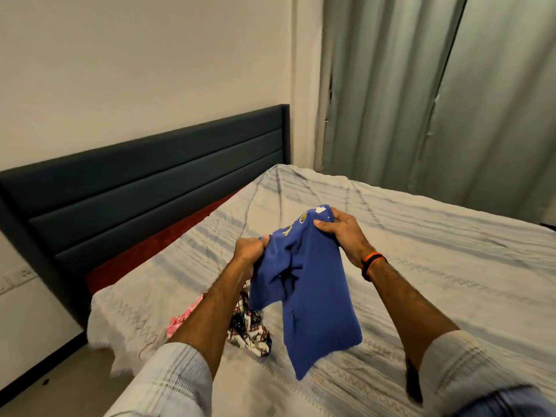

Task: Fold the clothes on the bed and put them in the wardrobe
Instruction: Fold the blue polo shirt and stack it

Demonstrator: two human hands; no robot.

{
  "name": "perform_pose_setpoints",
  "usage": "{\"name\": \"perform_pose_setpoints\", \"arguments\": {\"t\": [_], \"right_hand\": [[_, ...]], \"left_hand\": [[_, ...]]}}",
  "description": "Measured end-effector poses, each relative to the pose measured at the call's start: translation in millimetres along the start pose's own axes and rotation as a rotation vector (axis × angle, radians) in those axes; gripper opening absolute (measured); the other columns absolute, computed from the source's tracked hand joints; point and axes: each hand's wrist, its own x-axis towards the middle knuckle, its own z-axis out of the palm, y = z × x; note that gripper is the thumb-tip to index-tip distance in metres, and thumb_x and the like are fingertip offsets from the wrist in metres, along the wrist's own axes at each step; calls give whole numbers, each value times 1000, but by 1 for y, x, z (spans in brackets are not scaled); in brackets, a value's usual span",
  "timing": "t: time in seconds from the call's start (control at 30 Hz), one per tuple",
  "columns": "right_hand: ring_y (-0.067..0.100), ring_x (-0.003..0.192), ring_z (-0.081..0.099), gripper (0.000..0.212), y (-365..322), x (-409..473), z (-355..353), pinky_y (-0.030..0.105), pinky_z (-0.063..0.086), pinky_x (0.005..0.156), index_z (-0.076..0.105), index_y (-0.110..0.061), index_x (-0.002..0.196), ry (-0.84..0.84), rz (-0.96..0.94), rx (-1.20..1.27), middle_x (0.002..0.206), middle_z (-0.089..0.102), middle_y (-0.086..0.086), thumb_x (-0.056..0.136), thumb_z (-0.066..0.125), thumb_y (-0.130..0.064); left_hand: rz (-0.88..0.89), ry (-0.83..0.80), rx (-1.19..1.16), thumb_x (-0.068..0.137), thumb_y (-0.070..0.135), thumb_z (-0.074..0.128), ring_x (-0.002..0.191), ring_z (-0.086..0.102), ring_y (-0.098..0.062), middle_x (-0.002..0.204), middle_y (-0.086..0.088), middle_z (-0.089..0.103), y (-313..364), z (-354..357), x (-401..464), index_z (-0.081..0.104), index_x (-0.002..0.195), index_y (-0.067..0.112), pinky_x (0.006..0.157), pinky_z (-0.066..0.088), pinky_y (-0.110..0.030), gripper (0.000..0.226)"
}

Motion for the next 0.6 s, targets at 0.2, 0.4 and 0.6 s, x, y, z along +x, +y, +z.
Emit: {"name": "perform_pose_setpoints", "arguments": {"t": [0.2,0.4,0.6], "right_hand": [[18,76,63,10,15,3,-20,32,50,70,74,-12,84,88,144,-632,80,72,3,81,73,-22],[17,105,60,76,18,0,0,25,49,84,55,-18,129,-2,62,-825,122,61,-3,65,90,-36],[6,99,62,48,8,17,27,21,49,89,66,-23,123,131,-299,-760,114,70,-5,79,80,-36]], "left_hand": [[71,-50,-42,82,24,79,73,63,-21,88,-13,69,38,15,20,65,93,-3,65,57,-35,32],[-9,-219,-107,89,-3,57,60,55,-18,71,-11,56,60,41,19,59,102,-3,36,46,-20,13],[8,-268,-239,93,-4,54,60,61,-16,74,-12,60,74,50,15,60,79,0,43,53,-20,15]]}}
